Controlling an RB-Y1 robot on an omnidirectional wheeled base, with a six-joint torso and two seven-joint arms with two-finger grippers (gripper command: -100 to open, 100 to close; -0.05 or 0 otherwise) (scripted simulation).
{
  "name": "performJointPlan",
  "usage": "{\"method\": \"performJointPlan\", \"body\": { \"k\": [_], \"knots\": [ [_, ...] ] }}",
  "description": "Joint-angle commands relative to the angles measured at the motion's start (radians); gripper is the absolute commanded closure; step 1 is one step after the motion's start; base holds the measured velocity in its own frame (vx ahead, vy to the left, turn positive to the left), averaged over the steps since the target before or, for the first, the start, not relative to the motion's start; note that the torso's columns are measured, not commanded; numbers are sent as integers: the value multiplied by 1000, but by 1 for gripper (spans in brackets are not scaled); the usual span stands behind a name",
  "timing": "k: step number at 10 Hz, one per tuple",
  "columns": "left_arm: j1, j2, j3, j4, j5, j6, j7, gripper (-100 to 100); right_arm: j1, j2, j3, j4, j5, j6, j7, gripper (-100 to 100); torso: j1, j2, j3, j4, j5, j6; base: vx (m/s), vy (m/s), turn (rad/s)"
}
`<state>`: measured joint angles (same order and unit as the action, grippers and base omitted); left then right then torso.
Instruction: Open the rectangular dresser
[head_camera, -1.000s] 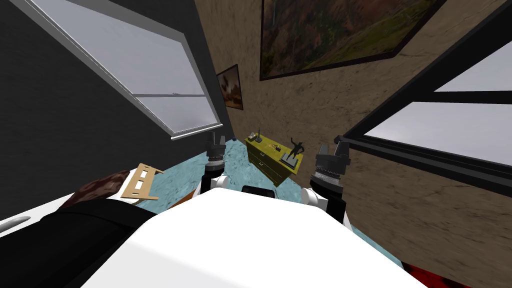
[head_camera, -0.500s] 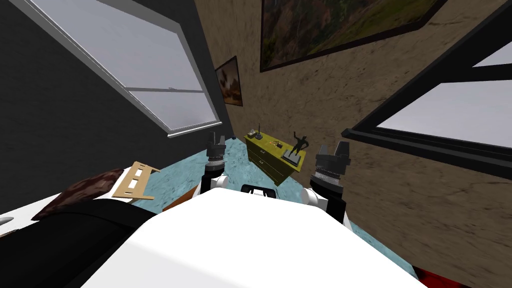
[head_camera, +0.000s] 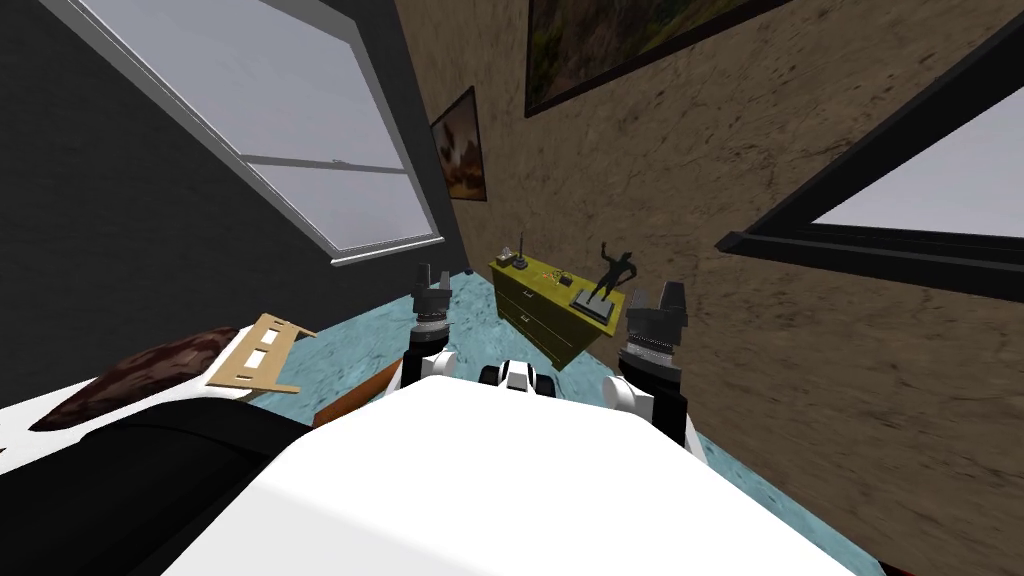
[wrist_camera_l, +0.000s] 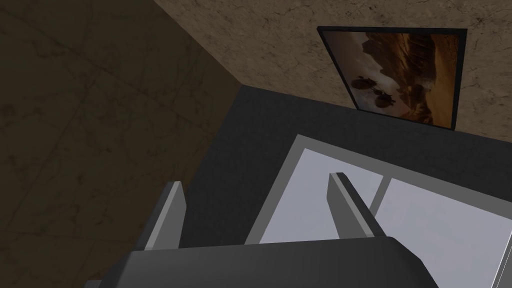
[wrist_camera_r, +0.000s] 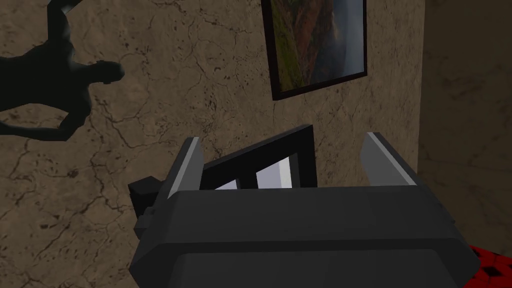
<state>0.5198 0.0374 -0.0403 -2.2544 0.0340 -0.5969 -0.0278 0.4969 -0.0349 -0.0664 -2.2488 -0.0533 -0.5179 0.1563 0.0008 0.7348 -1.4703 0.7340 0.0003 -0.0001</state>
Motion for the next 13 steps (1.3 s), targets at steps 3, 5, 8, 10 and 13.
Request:
{"method": "performJointPlan", "body": {
  "k": [3, 5, 8, 10, 13],
  "knots": [
    [0, 0, 0, 0, 0, 0, 0, 0, -24, -69, 45, 74, 69, 111, 7, -100, 0, 3, -6, 4, 0, 0, -12, 39, 134],
    [0, 0, 0, 0, 0, 0, 0, 0, -47, -96, 78, 135, 126, 183, 9, -100, -1, 3, -6, 4, 0, 0, -3, 42, 177],
    [0, 0, 0, 0, 0, 0, 0, 0, -60, -106, 97, 175, 159, 258, 10, -100, -1, 3, -5, 4, 0, 0, -4, 36, 109],
    [0, 0, 0, 0, 0, 0, 0, 0, -74, -115, 117, 215, 194, 316, 11, -100, -1, 3, -6, 4, 0, 0, 1, 39, 125],
    [0, 0, 0, 0, 0, 0, 0, 0, -104, -128, 160, 303, 271, 411, 12, -100, -1, 3, -6, 4, 0, 1, 9, 40, 151]
  ]
}}
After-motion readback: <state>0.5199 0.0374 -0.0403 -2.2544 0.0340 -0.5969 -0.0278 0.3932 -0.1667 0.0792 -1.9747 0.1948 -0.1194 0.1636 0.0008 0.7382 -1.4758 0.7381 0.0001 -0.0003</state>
